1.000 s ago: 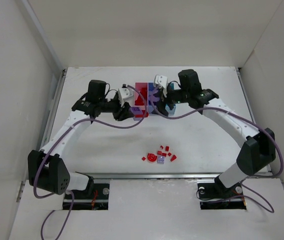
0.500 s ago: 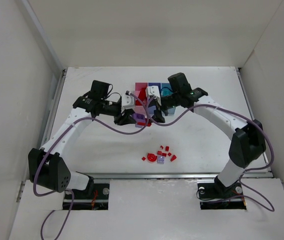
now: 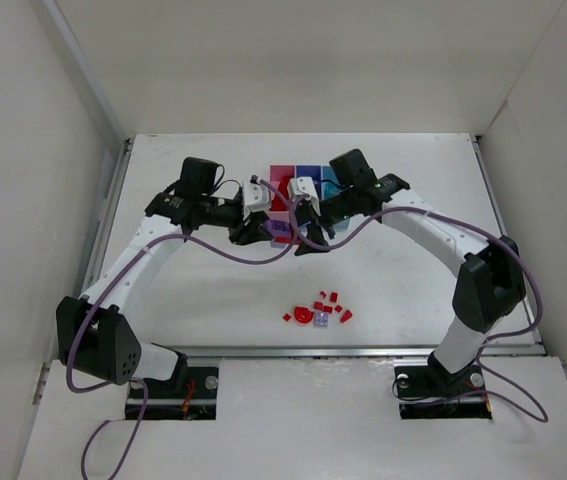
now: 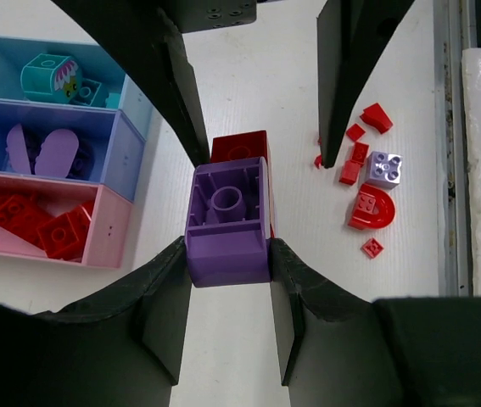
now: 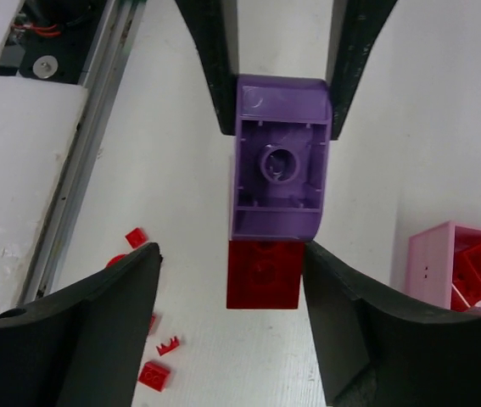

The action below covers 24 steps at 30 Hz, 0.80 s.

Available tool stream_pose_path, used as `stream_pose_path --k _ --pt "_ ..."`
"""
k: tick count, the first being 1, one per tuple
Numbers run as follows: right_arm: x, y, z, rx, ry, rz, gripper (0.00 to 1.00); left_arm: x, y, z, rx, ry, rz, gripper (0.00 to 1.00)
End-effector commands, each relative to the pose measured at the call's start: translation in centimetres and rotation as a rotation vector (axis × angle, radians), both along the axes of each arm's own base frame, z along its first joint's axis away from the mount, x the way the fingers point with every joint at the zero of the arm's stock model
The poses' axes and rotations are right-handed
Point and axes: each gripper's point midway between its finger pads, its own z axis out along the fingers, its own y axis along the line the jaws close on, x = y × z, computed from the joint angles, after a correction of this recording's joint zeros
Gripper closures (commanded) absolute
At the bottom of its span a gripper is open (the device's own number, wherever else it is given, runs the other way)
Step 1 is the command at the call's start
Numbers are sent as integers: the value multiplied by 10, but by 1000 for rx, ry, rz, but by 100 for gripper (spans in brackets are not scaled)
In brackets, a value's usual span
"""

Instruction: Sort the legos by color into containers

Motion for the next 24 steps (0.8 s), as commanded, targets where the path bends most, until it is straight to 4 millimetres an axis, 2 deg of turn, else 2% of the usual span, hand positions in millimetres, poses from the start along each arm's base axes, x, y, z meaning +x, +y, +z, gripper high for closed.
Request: stream_pose_path --k 1,2,4,5,11,14,17,24 --pt "-9 9 9 34 8 62 30 6 -6 26 -47 -60 1 100" --pt "-7 10 4 25 23 62 39 6 -7 28 -56 -66 -6 100" --pt "-10 18 3 24 23 80 44 3 -8 29 -65 -36 -1 100" --pt "-8 19 2 24 25 80 50 4 -8 30 -70 -38 3 100" --pt "-3 25 -6 6 45 59 62 3 -11 33 -87 -30 -8 100" --pt "-2 27 -12 2 75 56 73 2 -12 31 -92 -1 -7 100" --pt "-4 29 -18 2 109 64 86 4 -15 37 -119 14 7 100" --pt "-3 31 -33 -26 182 41 100 12 -29 53 -243 92 38 100"
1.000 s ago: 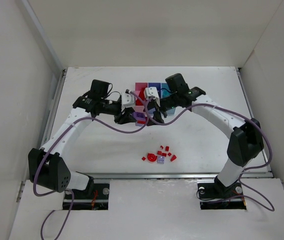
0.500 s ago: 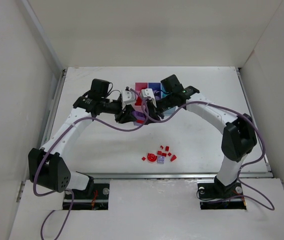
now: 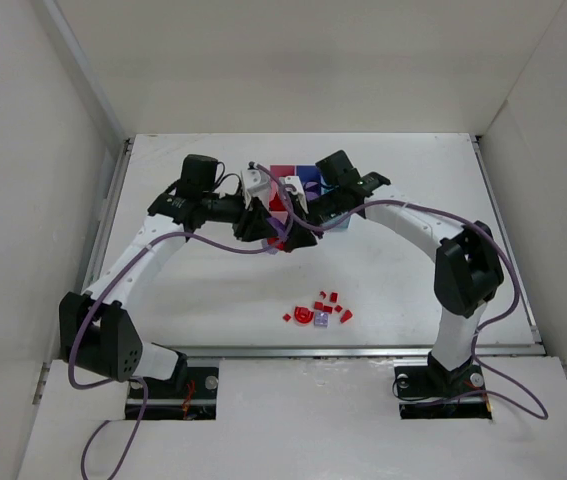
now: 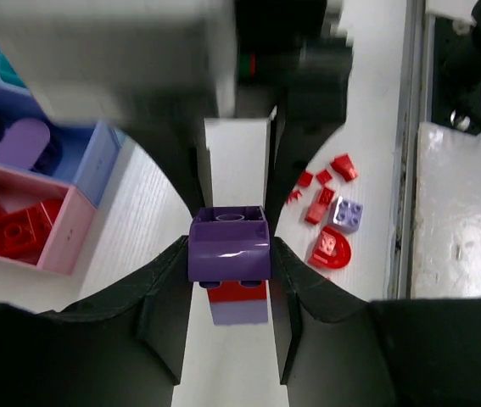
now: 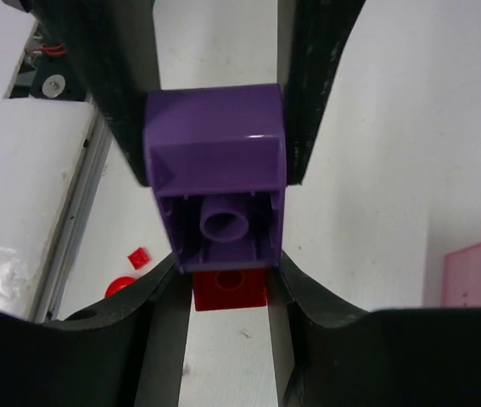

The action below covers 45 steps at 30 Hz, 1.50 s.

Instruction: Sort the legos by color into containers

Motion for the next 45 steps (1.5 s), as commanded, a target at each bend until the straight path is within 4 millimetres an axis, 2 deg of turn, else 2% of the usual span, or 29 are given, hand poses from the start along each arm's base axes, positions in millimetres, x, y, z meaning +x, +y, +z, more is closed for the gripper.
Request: stream_pose_path --k 1,7,11,13,14,15,19,21,23,24,25,26,27,29,30,31,32,33,34,35,39,40,42,44,45 --pt "-12 10 -7 -11 72 24 100 11 -23 53 -192 -108 -48 100" --pt "-12 12 -14 -1 95 12 100 15 -25 54 -211 -96 -37 100" --pt "-5 0 -23 -17 134 -32 100 19 -22 42 -172 -89 -17 100" --pt "6 -14 -26 -38 146 -87 100 22 -20 39 -155 -96 1 100" --pt "8 -21 -26 -39 149 -103 100 30 -18 33 -132 -105 31 100" --pt "18 -33 -27 -47 144 -144 100 32 -17 32 -124 -100 53 100" --pt "31 -64 -35 -94 127 -266 100 61 -15 40 -145 -121 194 100" --pt "37 -75 -32 -102 110 -321 100 78 -17 44 -161 -133 248 100" --pt "45 -89 -36 -107 101 -376 100 87 -19 46 -168 -122 264 100" --pt "48 -94 -33 -99 97 -392 100 94 -24 37 -151 -109 277 100" --pt "52 -97 -32 -100 101 -417 100 101 -28 41 -148 -123 290 100" --pt "58 -106 -36 -106 99 -446 100 106 -31 35 -132 -114 306 100" --pt "60 -109 -33 -101 102 -461 100 115 -35 21 -106 -94 324 100" --pt "67 -118 -33 -106 108 -496 100 129 -45 18 -79 -112 369 100" --pt "70 -117 -25 -91 84 -497 100 139 -50 0 -50 -92 388 100" --pt "72 -121 -25 -90 92 -511 100 147 -53 -7 -37 -71 427 100" --pt "73 -122 -26 -96 89 -518 100 159 -55 0 -46 -95 445 100" --pt "79 -125 -23 -97 74 -536 100 166 -56 -3 -48 -86 465 100" --pt "82 -125 -19 -91 65 -536 100 175 -59 -17 -33 -74 474 100" --pt "83 -126 -20 -98 61 -544 100 182 -63 -12 -46 -89 474 100" --pt "88 -132 -15 -97 62 -562 100 201 -74 -18 -62 -97 489 100" --pt "91 -137 -12 -96 61 -575 100 203 -76 -22 -59 -93 490 98" --pt "92 -138 -10 -105 58 -583 100 208 -76 -31 -46 -85 501 75" --pt "93 -140 -5 -108 46 -592 100 206 -78 -36 -42 -82 476 47" --pt "93 -140 -5 -108 46 -592 100 200 -82 -37 -46 -71 433 29"
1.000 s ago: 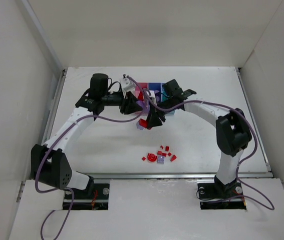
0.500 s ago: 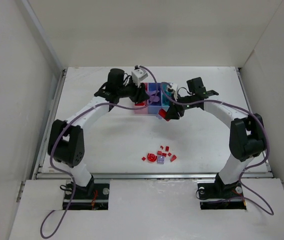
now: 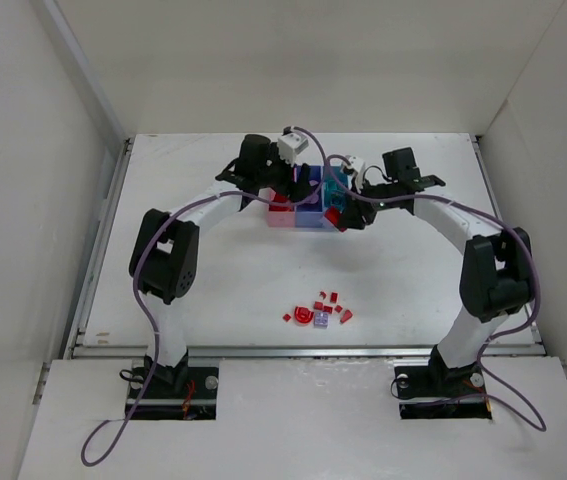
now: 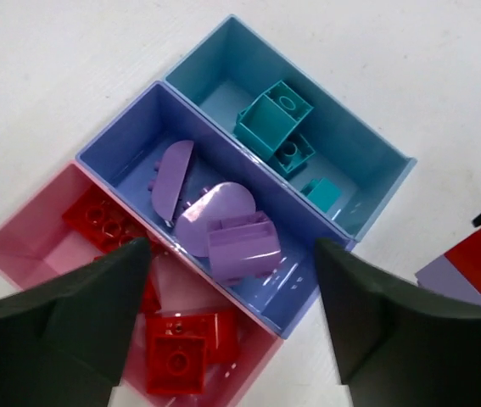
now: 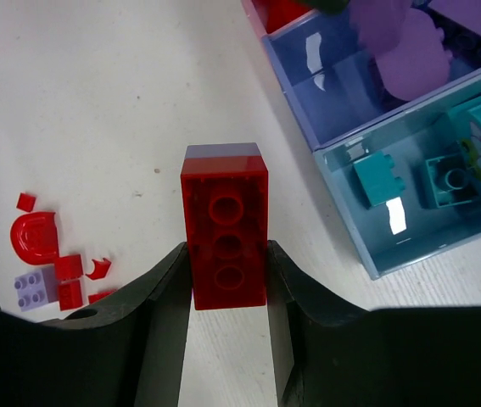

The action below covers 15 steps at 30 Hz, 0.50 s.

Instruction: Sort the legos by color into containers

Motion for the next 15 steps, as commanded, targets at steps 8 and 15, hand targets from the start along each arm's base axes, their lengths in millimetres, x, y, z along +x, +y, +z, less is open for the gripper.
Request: stream_pose_path --k 8,15 --pt "14 -4 63 10 -155 -35 100 -37 -17 54 -30 -121 -328 21" --pt "-2 -2 96 7 -278 -14 100 -128 2 63 13 -202 -803 15"
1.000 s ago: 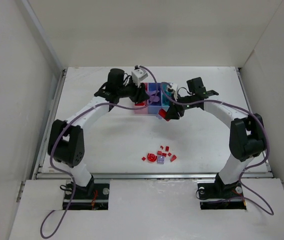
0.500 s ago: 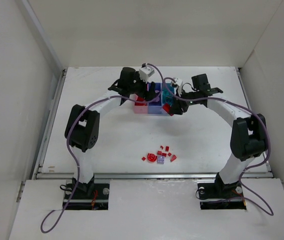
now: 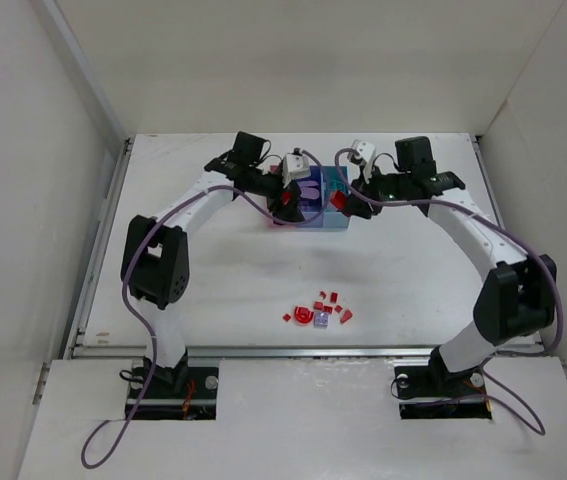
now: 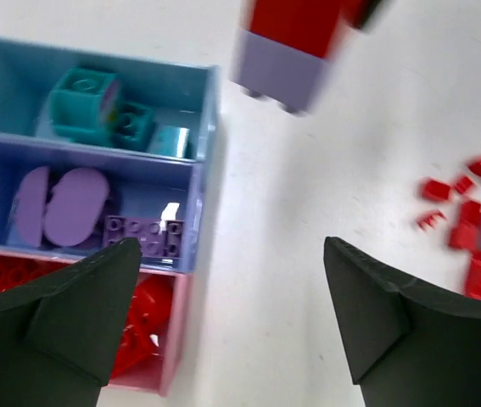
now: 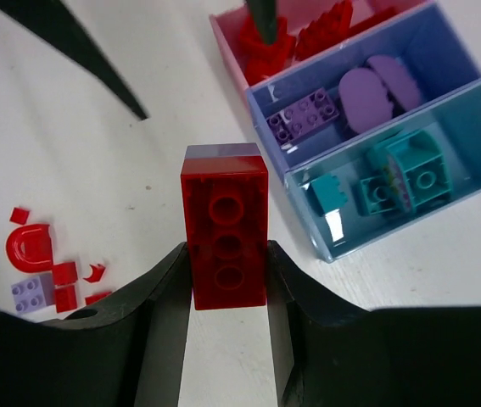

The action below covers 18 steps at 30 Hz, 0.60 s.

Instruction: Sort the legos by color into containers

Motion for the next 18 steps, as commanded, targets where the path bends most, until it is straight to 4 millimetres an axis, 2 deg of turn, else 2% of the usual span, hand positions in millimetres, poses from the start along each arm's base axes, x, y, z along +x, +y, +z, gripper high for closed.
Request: stream_pose_path --k 1,3,5,7,13,15,17,18 --pt "-12 14 43 18 -148 58 100 -58 5 57 -89 -118 -279 12" --pt "-23 26 55 23 -223 100 100 -69 -1 68 -132 -108 -312 10" --pt "-28 31 59 20 -251 105 100 -79 -5 80 -166 -108 -337 8" --pt "-30 32 60 16 -271 111 100 -83 -8 82 -174 -93 -347 4" --pt "-42 50 60 18 -256 174 100 -81 -19 88 -157 -90 -293 0" --pt "-44 54 56 16 -246 185 100 -84 -22 85 -157 -77 -300 7" --pt "-44 54 56 16 -246 185 100 -85 -22 85 -156 -67 -296 21" --pt "-45 55 57 22 -244 192 100 -85 -22 85 -156 -59 -292 32"
